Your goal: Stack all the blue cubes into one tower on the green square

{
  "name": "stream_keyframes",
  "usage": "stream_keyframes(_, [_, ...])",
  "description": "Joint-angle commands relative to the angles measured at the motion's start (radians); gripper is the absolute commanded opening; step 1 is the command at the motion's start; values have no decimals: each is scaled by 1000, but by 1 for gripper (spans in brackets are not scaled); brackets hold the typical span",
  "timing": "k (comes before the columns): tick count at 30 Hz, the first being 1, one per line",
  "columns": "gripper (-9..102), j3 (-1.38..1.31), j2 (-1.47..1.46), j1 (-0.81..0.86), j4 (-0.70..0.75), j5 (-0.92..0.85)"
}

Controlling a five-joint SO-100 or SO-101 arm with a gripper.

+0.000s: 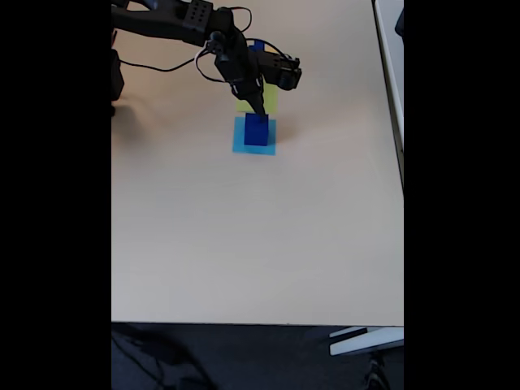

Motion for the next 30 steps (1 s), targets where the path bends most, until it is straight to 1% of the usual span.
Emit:
stream_keyframes(1, [12,3,83,8,-18,-9])
stream_keyframes(30, [10,80,54,28,-95,-51])
